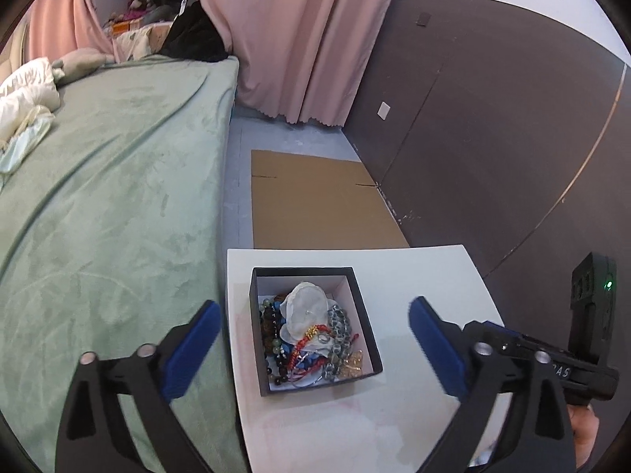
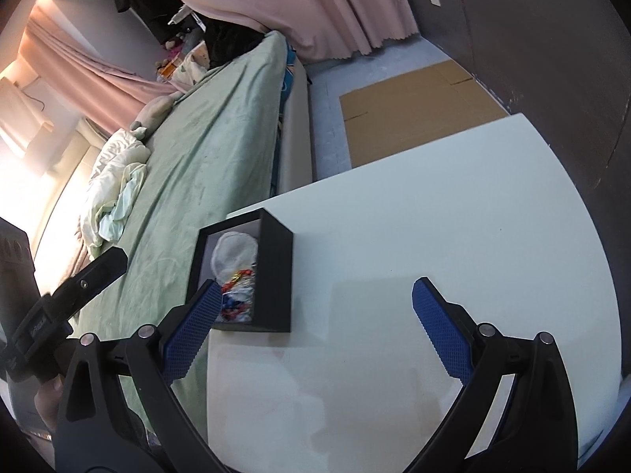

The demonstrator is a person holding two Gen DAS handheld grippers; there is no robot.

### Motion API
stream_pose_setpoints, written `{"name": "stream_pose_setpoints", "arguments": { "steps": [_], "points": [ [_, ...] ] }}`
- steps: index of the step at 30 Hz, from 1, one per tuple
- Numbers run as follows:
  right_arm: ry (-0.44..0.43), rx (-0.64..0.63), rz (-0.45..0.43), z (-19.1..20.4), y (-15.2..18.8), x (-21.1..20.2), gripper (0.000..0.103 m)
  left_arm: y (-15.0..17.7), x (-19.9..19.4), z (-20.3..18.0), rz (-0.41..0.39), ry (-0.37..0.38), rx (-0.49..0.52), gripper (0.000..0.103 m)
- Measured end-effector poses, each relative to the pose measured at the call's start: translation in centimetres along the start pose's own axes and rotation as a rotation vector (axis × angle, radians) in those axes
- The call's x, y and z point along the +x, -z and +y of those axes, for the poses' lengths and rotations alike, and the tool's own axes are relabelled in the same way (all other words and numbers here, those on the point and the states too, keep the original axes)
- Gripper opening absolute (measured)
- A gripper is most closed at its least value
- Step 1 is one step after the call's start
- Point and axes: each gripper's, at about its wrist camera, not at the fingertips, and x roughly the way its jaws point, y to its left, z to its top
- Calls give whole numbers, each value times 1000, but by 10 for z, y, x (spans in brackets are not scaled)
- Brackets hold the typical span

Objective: Organize jewelry

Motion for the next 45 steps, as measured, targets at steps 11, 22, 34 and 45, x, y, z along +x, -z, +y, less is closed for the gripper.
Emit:
{"name": "stream_pose_setpoints", "arguments": {
  "steps": [11, 22, 34, 45],
  "points": [
    [6, -49, -45, 14, 14, -51, 97, 18, -33, -33, -17, -39, 62, 94],
    [37, -62, -87, 11, 27, -98, 97, 30, -68, -61, -60, -57, 100, 95],
    [39, -143, -113, 12, 45, -126, 97, 44, -85, -71, -73, -69, 107, 95],
    [-16, -156, -151, 8, 56, -139, 97, 62, -91, -78, -34, -35, 135, 95]
  ]
}}
